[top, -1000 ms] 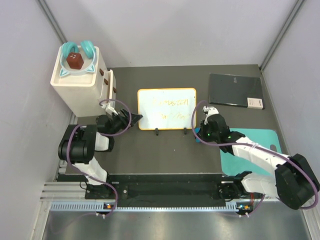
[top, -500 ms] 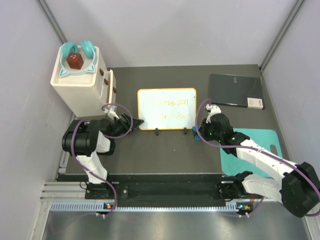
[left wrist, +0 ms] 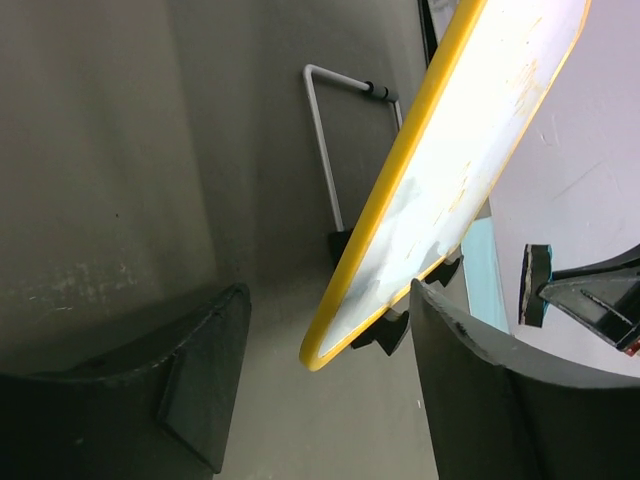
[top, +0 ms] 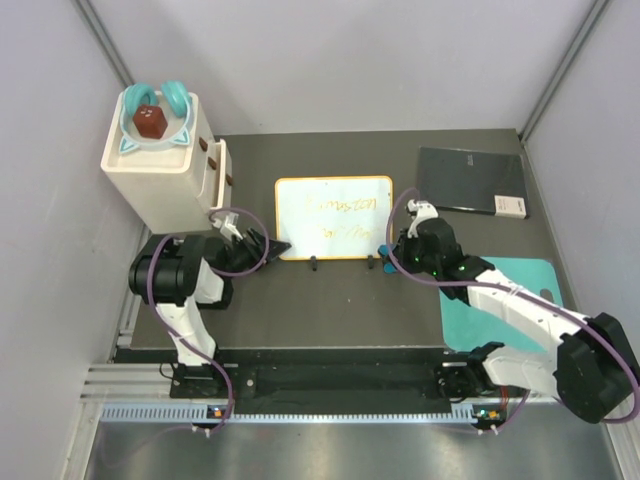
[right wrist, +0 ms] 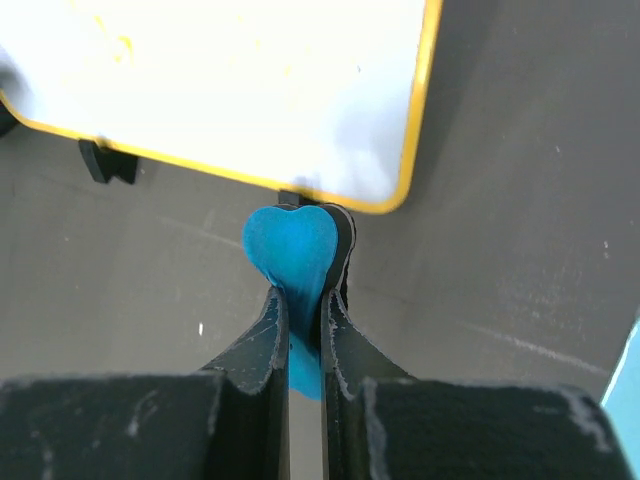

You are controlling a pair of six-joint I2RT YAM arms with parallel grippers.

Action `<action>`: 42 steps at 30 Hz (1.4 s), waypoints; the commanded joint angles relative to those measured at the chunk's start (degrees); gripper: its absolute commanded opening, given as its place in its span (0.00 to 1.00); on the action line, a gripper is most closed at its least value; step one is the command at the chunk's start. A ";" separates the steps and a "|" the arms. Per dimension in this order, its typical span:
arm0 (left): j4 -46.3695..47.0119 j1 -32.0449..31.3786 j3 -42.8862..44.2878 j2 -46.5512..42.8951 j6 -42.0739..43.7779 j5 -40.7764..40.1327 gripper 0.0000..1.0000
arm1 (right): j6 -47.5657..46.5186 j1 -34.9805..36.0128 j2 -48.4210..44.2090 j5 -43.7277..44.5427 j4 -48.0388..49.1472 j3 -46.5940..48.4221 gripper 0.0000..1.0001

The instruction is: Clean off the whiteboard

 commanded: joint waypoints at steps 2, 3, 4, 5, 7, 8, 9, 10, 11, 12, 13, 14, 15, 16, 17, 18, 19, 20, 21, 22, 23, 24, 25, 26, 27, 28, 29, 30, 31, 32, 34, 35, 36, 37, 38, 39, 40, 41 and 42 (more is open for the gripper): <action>12.57 -1.10 2.24 2.09 -0.46 1.52 0.65 | -0.98 0.51 3.31 -0.45 5.47 4.37 0.00; 12.66 -1.27 2.85 2.27 -0.46 1.35 0.61 | -1.16 0.51 3.76 -0.45 5.84 4.63 0.00; 12.40 -1.62 3.12 2.53 -0.29 1.26 0.60 | -1.25 0.60 4.46 -0.36 6.27 4.99 0.00; 12.40 -1.80 3.21 2.62 -0.11 1.08 0.59 | -1.25 0.60 5.07 -0.01 6.71 5.25 0.00; 11.88 -2.50 3.74 2.62 0.85 0.73 0.54 | -1.42 0.60 7.27 0.17 6.89 6.30 0.00; 11.52 -2.59 4.26 2.62 1.12 0.64 0.54 | -1.60 0.60 7.97 0.08 6.98 6.57 0.00; 11.43 -2.85 4.53 2.62 1.30 0.64 0.53 | -1.60 0.60 9.37 0.08 8.63 6.92 0.00; 11.60 -2.94 4.70 2.80 1.39 0.55 0.50 | -1.60 0.60 9.82 -0.09 9.09 7.27 0.00; 11.69 -3.12 4.88 2.97 1.39 0.38 0.49 | -1.60 0.60 10.43 -0.18 9.53 7.36 0.00; 11.87 -3.12 4.97 3.15 1.47 0.38 0.46 | -1.51 0.60 10.79 -0.18 10.23 7.54 0.00; 12.04 -3.21 5.06 3.67 1.56 0.55 0.37 | -1.07 0.60 11.49 0.51 10.58 7.71 0.00; 12.31 -3.38 5.15 3.94 1.65 0.73 0.32 | -0.98 0.51 11.76 0.69 10.93 7.80 0.00; 12.31 -3.38 5.15 4.11 1.74 0.73 0.26 | -0.90 0.51 12.02 0.87 11.20 7.98 0.00; 12.31 -3.38 5.15 4.72 1.74 0.82 0.19 | -0.81 0.60 12.37 1.48 11.81 8.24 0.00; 12.57 -3.38 5.06 5.17 1.74 0.90 0.03 | -0.89 0.51 12.55 2.01 12.08 8.33 0.00; 12.66 -3.38 5.06 5.61 1.48 0.99 0.00 | -1.24 0.60 12.81 2.36 12.17 8.50 0.00; 13.18 -3.38 5.06 6.57 1.13 1.08 0.00 | -1.59 0.51 13.07 3.76 12.25 9.03 0.00; 13.88 -3.38 5.06 7.01 0.86 1.17 0.00 | -1.86 0.60 13.25 4.38 12.25 9.21 0.00; 15.02 -3.38 5.06 7.36 0.34 1.08 0.00 | -2.12 0.60 13.34 5.26 12.25 9.56 0.00; 15.38 -3.38 5.06 7.89 0.24 1.17 0.00 | -2.73 0.60 13.34 6.75 12.34 9.73 0.00; 15.56 -3.47 4.88 7.98 0.33 1.08 0.00 | -3.00 0.51 13.17 7.37 13.04 9.65 0.00; 15.56 -3.47 4.80 8.07 0.33 0.99 0.00 | -3.35 0.60 13.08 7.98 13.57 9.47 0.00; 15.47 -3.47 4.71 8.07 0.51 0.99 0.00 | -3.96 0.51 13.08 9.30 14.10 9.30 0.00; 15.21 -3.47 4.45 7.98 0.68 0.91 0.00 | -4.32 0.51 13.08 10.01 15.41 8.95 0.00; 14.86 -3.47 4.27 7.98 1.12 0.82 0.00 | -4.58 0.60 13.25 10.80 16.11 8.77 0.00; 13.73 -3.47 4.01 7.72 1.47 0.47 0.00 | -5.20 0.60 13.51 12.46 16.91 8.25 0.00; 13.28 -3.47 3.22 7.54 1.91 0.12 0.00 | -5.55 0.51 13.86 13.08 17.78 7.98 0.00; 12.93 -3.47 2.69 7.20 2.96 -0.76 0.00 | -6.42 0.60 14.91 13.61 19.62 7.63 0.00; 12.84 -3.47 2.25 7.02 3.14 -0.94 0.00 | -6.69 0.60 15.44 14.75 20.51 7.45 0.00; 12.66 -3.47 1.81 6.75 3.06 -0.94 0.00 | -6.96 0.51 16.06 15.37 21.21 7.36 0.00; 9.00 -3.38 1.28 5.44 3.58 -2.69 0.00 | -7.92 0.51 18.08 16.60 22.88 7.45 0.00; 7.23 -3.38 1.02 4.82 4.45 -3.48 0.00 | -8.10 0.51 18.78 17.13 23.15 7.62 0.00; 6.08 -3.47 0.84 3.60 4.72 -4.62 0.00 | -8.54 0.51 20.18 17.39 23.85 7.80 0.00; 5.02 -3.47 0.58 3.15 4.73 -4.98 0.00 | -8.72 0.43 20.80 17.57 24.12 7.98 0.00; 3.88 -3.47 0.49 2.71 4.81 -4.98 0.00 | -9.06 0.34 21.42 17.31 24.64 8.06 0.00; 3.87 -3.47 0.31 2.54 4.90 -4.81 0.00 | -9.85 0.42 22.30 17.31 24.82 8.50 0.00; 3.44 -3.47 0.31 2.45 4.81 -4.98 0.00 | -9.95 0.42 23.96 17.48 24.82 8.85 0.00; 2.39 -3.47 0.40 2.45 5.34 -4.98 0.00 | -10.12 0.34 24.84 17.48 24.74 9.29 0.00; 1.86 -3.47 0.49 2.36 5.51 -4.81 0.00 | -9.95 0.34 25.46 16.96 24.74 9.47 0.00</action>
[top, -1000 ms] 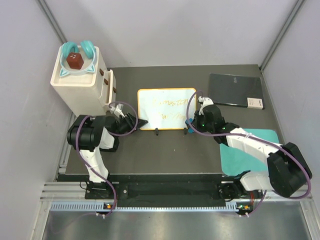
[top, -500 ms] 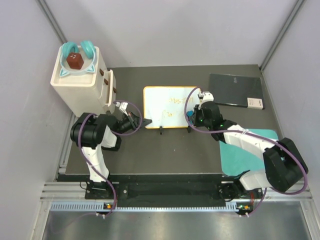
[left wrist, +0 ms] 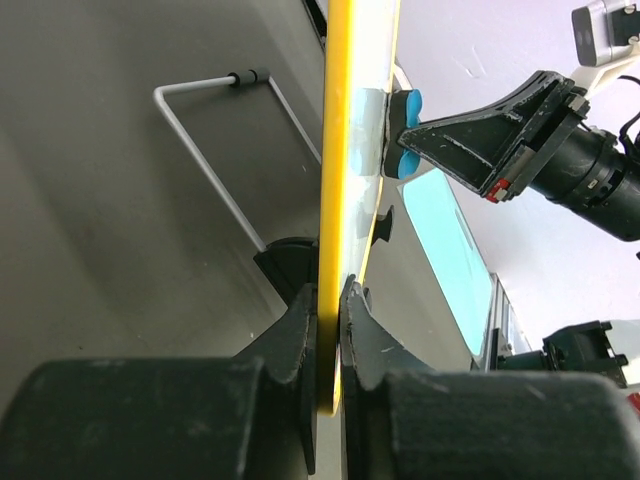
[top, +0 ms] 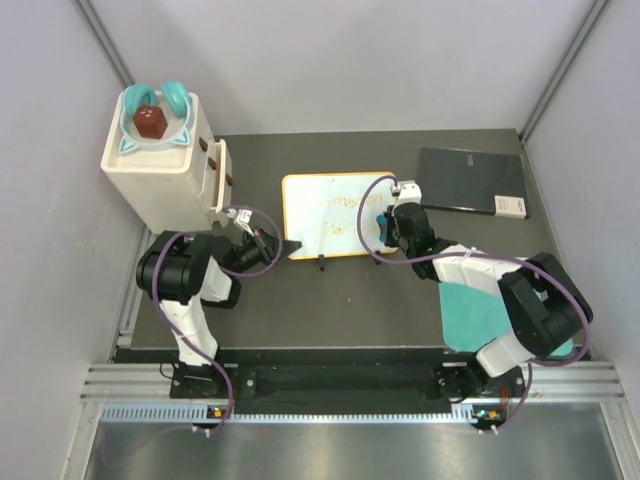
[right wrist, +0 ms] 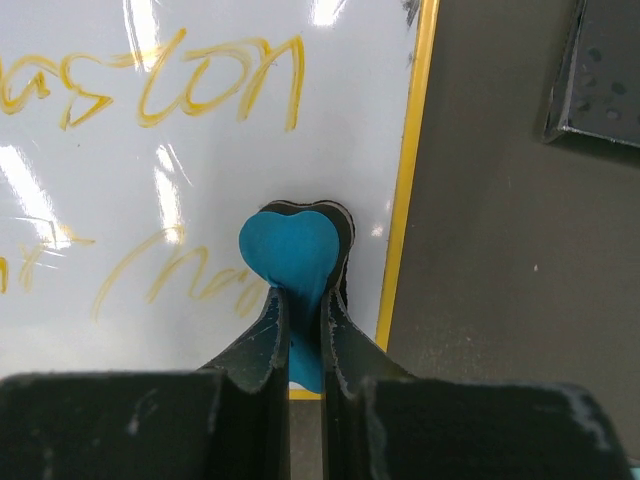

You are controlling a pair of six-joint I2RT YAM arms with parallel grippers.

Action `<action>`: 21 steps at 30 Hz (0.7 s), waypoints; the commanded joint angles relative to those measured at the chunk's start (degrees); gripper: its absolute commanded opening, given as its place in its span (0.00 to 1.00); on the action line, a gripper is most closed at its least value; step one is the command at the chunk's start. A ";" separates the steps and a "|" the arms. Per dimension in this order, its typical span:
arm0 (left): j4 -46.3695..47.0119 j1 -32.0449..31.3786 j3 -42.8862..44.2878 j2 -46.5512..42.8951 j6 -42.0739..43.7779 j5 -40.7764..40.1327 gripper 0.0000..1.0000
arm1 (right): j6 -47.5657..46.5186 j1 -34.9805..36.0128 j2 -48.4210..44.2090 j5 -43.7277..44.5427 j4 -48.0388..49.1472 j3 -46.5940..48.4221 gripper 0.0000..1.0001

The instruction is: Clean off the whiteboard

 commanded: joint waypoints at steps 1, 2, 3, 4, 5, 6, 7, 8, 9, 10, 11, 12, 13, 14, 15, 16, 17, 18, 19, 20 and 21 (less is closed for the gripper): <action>-10.37 1.49 -1.24 0.11 4.90 -10.10 0.00 | -2.08 0.34 4.11 0.85 4.05 2.28 0.00; -10.98 1.49 -1.06 0.11 4.91 -10.01 0.00 | -1.99 0.25 4.29 0.15 4.59 2.02 0.00; -11.51 1.49 -0.89 0.11 4.91 -9.75 0.00 | -2.17 0.42 4.38 -1.42 5.46 1.67 0.00; -12.21 1.49 -0.28 0.19 4.99 -9.66 0.00 | -2.25 0.42 4.56 -2.05 7.30 1.40 0.00; -13.00 1.40 -0.01 0.28 5.08 -9.48 0.00 | -2.08 0.34 4.47 -2.58 8.01 1.31 0.00; -14.14 1.32 0.43 0.28 5.08 -9.31 0.00 | -2.25 0.34 4.73 -3.89 8.63 1.40 0.00; -14.58 1.23 0.43 0.28 5.43 -9.74 0.00 | -2.26 0.42 5.08 -4.68 9.24 1.49 0.00; -15.20 0.88 0.61 0.02 5.52 -9.74 0.00 | -2.17 0.51 5.35 -5.48 9.60 2.01 0.00; -16.86 0.70 0.96 -0.07 5.78 -9.92 0.00 | -2.17 0.69 5.70 -6.61 10.04 2.28 0.00; -17.92 0.53 1.13 -0.24 6.48 -10.27 0.00 | -2.08 0.78 6.05 -6.89 10.30 2.54 0.00; -18.97 0.00 1.40 -0.59 6.92 -10.62 0.00 | -2.08 1.04 6.75 -7.33 10.57 3.24 0.00; -21.16 -0.26 1.83 -0.86 7.36 -10.88 0.00 | -1.99 1.56 7.10 -7.68 10.66 3.59 0.00; -21.96 -0.53 2.01 -1.03 8.15 -11.15 0.00 | -2.08 2.00 7.46 -7.86 11.00 3.86 0.00; -22.67 -0.97 2.19 -1.30 8.42 -11.50 0.00 | -2.08 2.35 8.16 -7.94 11.27 4.47 0.00; -23.11 -0.97 2.45 -1.30 8.51 -11.50 0.00 | -2.08 3.49 8.60 -7.60 11.27 4.91 0.00; -23.20 -0.97 2.45 -1.21 8.25 -11.42 0.00 | -1.99 4.02 9.12 -7.51 11.27 5.26 0.00; -23.11 -1.06 2.54 -1.04 8.16 -11.41 0.00 | -1.82 4.81 9.65 -7.16 10.84 6.66 0.00; -23.20 -1.06 2.63 -1.04 7.98 -11.33 0.00 | -1.90 6.39 11.14 -5.67 9.27 7.54 0.00; -23.11 -0.97 2.72 -0.86 7.72 -11.24 0.00 | -1.90 7.45 11.85 -5.14 9.08 8.25 0.00; -23.03 -1.06 2.80 -0.51 7.63 -11.15 0.00 | -1.99 8.33 12.72 -4.52 8.90 9.65 0.00; -23.11 -1.06 2.89 -0.42 7.54 -11.06 0.00 | -1.99 9.03 14.30 -4.08 8.64 10.27 0.00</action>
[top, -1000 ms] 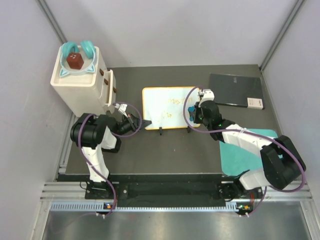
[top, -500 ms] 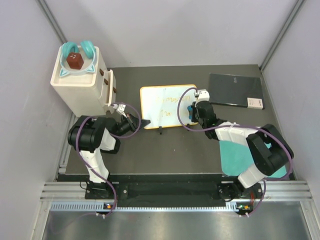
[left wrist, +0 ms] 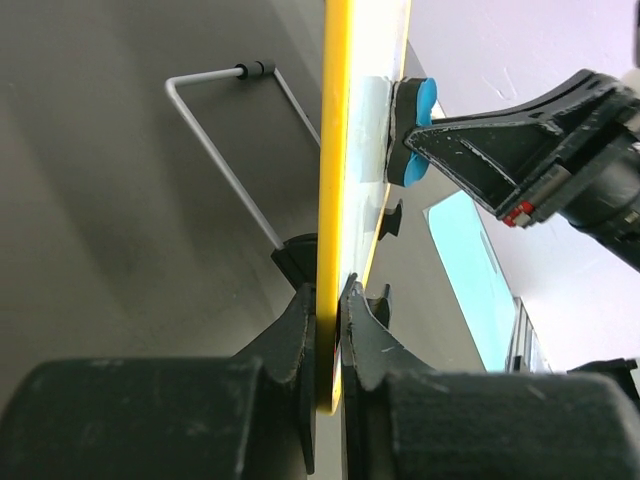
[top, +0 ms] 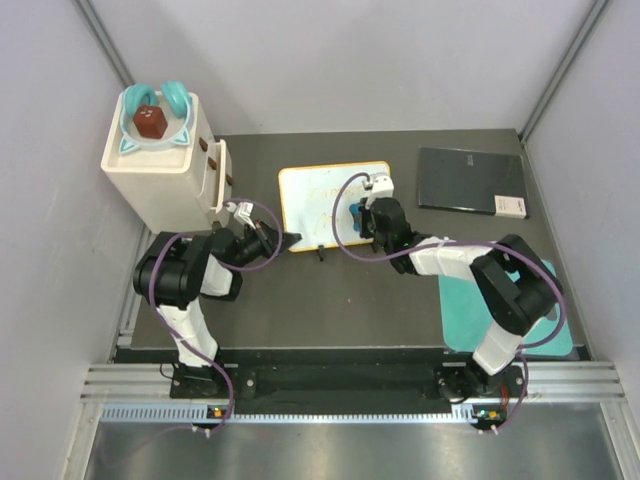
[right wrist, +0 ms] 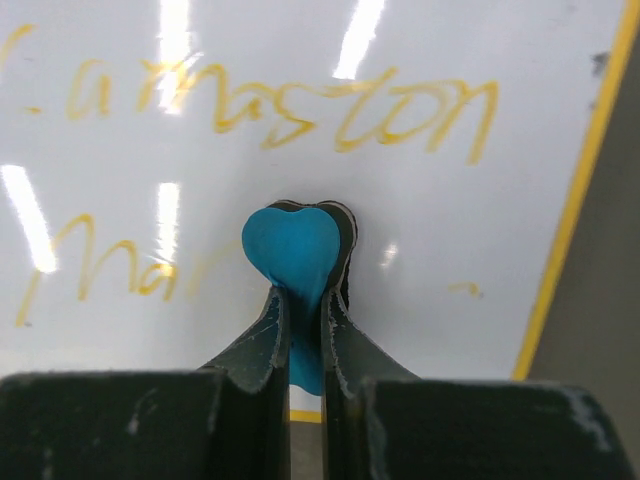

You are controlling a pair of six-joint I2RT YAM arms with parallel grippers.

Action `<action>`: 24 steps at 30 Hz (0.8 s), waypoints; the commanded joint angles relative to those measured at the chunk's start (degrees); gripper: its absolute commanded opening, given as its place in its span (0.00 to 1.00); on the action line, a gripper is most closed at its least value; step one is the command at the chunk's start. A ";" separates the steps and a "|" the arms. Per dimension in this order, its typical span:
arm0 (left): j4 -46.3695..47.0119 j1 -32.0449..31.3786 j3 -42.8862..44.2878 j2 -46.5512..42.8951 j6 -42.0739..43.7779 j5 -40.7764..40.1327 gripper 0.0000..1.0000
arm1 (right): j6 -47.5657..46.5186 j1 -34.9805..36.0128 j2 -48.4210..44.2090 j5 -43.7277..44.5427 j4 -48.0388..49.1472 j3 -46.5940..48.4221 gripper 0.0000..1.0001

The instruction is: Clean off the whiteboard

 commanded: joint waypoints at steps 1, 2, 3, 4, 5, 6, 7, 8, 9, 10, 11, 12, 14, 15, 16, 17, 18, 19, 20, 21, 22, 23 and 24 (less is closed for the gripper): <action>-13.89 -0.10 -0.41 2.14 4.81 -6.95 0.00 | 0.63 6.91 6.14 -2.48 -1.07 4.88 0.00; -13.98 -0.10 -0.41 2.05 4.72 -6.87 0.00 | 0.72 7.71 7.02 -2.39 -1.33 6.54 0.00; -14.15 -0.10 -0.41 2.05 4.81 -6.87 0.00 | 0.81 8.67 8.68 -2.39 -2.12 7.60 0.00; -14.07 -0.18 -0.49 2.05 4.81 -6.87 0.00 | 0.89 10.34 9.56 -2.31 -2.56 9.96 0.00; -14.07 -0.27 -0.58 2.05 4.81 -6.87 0.00 | 0.81 11.31 10.36 -2.05 -3.17 11.37 0.00; -14.15 -0.45 -0.67 2.05 4.72 -6.95 0.00 | 0.55 12.28 12.10 -1.61 -4.48 12.69 0.00; -14.24 -0.62 -0.76 1.87 4.72 -7.13 0.00 | -1.02 14.38 12.82 -1.43 -5.98 15.92 0.00; -14.42 -0.88 -0.93 1.87 4.64 -7.48 0.00 | -1.39 15.27 13.61 1.79 -7.91 17.61 0.00; -14.50 -0.97 -1.11 1.87 4.37 -7.65 0.00 | -2.26 15.80 14.14 1.74 -8.45 18.76 0.00; -14.33 -1.41 -1.20 1.96 4.20 -8.18 0.00 | -2.79 16.50 14.75 1.65 -9.76 20.68 0.00; -14.07 -1.50 -1.37 2.05 4.11 -8.36 0.00 | -2.88 16.77 15.02 1.39 -10.64 21.57 0.00; -13.81 -1.85 -1.46 2.31 3.85 -8.53 0.00 | -2.62 16.86 15.20 1.56 -11.69 22.54 0.00; -13.10 -2.03 -1.64 3.19 3.49 -8.54 0.00 | -2.00 16.77 15.72 2.08 -14.77 24.30 0.00; -12.14 -2.03 -1.72 3.36 2.80 -8.54 0.00 | -2.18 16.86 15.99 2.70 -15.74 24.74 0.00; -11.78 -2.03 -1.81 3.89 2.53 -8.45 0.00 | -2.44 16.77 16.42 3.49 -17.31 25.01 0.00; -11.52 -2.12 -1.90 3.98 2.44 -8.45 0.00 | -2.62 16.42 16.52 5.41 -17.94 24.92 0.00; -11.60 -2.12 -1.90 3.89 2.35 -8.45 0.00 | -2.62 15.98 16.52 5.86 -18.29 24.49 0.00; -11.52 -2.03 -1.90 3.89 2.35 -8.53 0.00 | -2.10 15.28 16.43 5.95 -18.47 23.26 0.00; -11.60 -2.03 -1.90 3.81 2.44 -8.80 0.00 | -1.66 14.49 15.99 5.35 -18.73 22.47 0.00; -11.87 -2.03 -1.99 3.81 2.26 -8.89 0.00 | -0.96 12.48 15.64 4.99 -18.65 21.68 0.00; -12.22 -2.03 -2.08 3.63 2.26 -9.06 0.00 | 0.09 11.42 15.20 4.64 -18.47 19.93 0.00; -12.22 -2.03 -2.25 3.46 2.26 -9.50 0.00 | 0.54 10.54 14.42 4.29 -18.56 19.22 0.00; -12.31 -2.12 -2.34 3.45 2.17 -9.59 0.00 | 0.72 8.70 13.97 4.29 -18.56 18.43 0.00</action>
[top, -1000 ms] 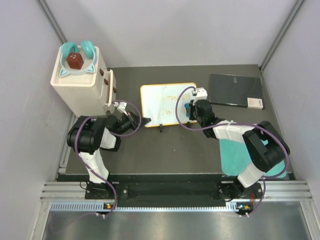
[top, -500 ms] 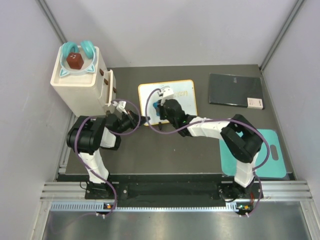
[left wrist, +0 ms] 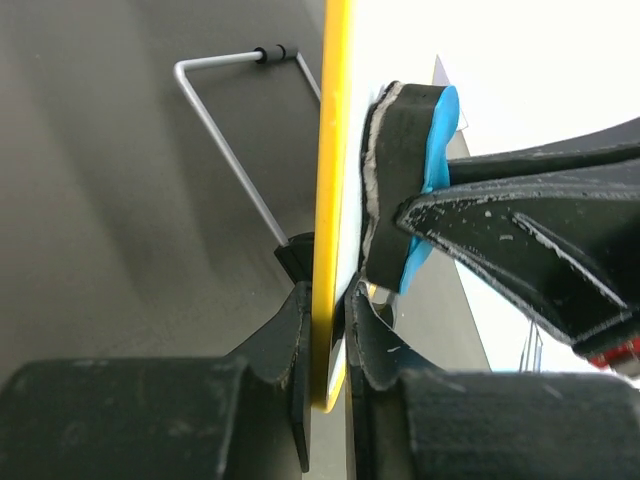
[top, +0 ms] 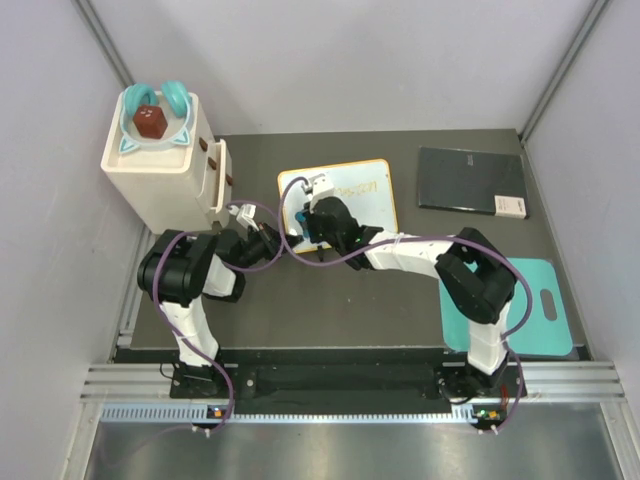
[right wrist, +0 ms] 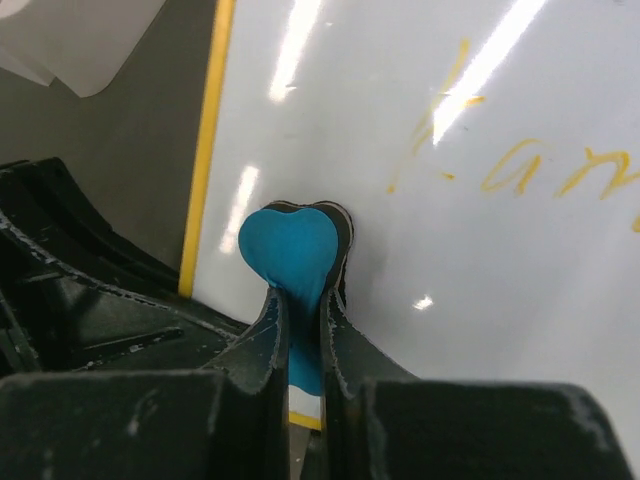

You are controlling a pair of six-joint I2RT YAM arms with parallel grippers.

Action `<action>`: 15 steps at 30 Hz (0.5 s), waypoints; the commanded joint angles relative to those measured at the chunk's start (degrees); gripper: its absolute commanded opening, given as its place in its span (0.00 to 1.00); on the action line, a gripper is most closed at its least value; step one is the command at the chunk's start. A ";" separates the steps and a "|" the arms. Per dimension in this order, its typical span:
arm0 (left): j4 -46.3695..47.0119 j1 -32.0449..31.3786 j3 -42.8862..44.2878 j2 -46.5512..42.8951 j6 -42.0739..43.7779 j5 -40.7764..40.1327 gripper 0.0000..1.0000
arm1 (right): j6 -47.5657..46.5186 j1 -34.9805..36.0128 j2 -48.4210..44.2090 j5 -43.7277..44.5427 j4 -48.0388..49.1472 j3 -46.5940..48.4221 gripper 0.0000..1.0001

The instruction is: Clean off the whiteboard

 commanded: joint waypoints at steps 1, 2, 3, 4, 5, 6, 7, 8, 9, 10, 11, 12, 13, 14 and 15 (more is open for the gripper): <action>-11.52 -0.37 -2.52 1.92 2.37 -5.57 0.00 | 1.48 -6.79 0.33 1.79 -7.50 -5.62 0.00; -11.44 -0.28 -2.52 1.92 2.28 -5.57 0.00 | 1.14 -7.32 -0.02 1.79 -7.76 -5.72 0.00; -11.61 -0.28 -2.43 1.92 2.28 -5.48 0.00 | 0.70 -7.58 -0.63 2.14 -8.20 -6.33 0.00; -11.70 -0.37 -2.34 2.10 2.28 -5.39 0.00 | -0.26 -7.58 -0.81 2.67 -8.38 -6.51 0.00; -11.61 -0.28 -2.25 2.19 2.20 -5.48 0.00 | -0.36 -7.58 -0.99 3.28 -8.55 -6.68 0.00; -11.61 -0.28 -2.17 2.01 2.11 -5.39 0.00 | -0.53 -7.58 -1.16 3.55 -8.47 -7.12 0.00; -11.70 -0.28 -2.16 2.27 2.02 -5.31 0.00 | -0.54 -7.58 -1.17 3.64 -8.38 -7.39 0.00; -11.70 -0.37 -2.08 2.36 2.02 -5.31 0.00 | -0.62 -7.58 -1.17 3.38 -8.47 -7.48 0.00; -11.70 -0.28 -2.16 2.36 1.85 -5.13 0.00 | -0.62 -7.67 -1.34 2.51 -7.86 -7.91 0.00; -11.70 -0.28 -2.16 2.45 2.02 -5.22 0.00 | -0.54 -7.41 -1.52 0.67 -7.24 -8.35 0.00; -11.87 -0.28 -2.16 2.36 2.19 -5.22 0.00 | -0.45 -6.97 -1.78 0.22 -6.80 -8.70 0.00; -11.87 -0.28 -2.16 2.54 2.19 -5.30 0.00 | -0.62 -6.53 -1.96 0.13 -6.36 -9.23 0.00; -11.96 -0.28 -2.25 2.54 2.28 -5.31 0.00 | -0.80 -5.49 -1.96 0.47 -6.36 -9.32 0.00; -11.87 -0.28 -2.34 2.54 2.28 -5.31 0.00 | -0.89 -5.13 -1.78 0.48 -6.62 -9.24 0.00; -11.79 -0.28 -2.34 2.63 2.28 -5.22 0.00 | -0.80 -4.95 -1.69 0.56 -6.62 -9.15 0.00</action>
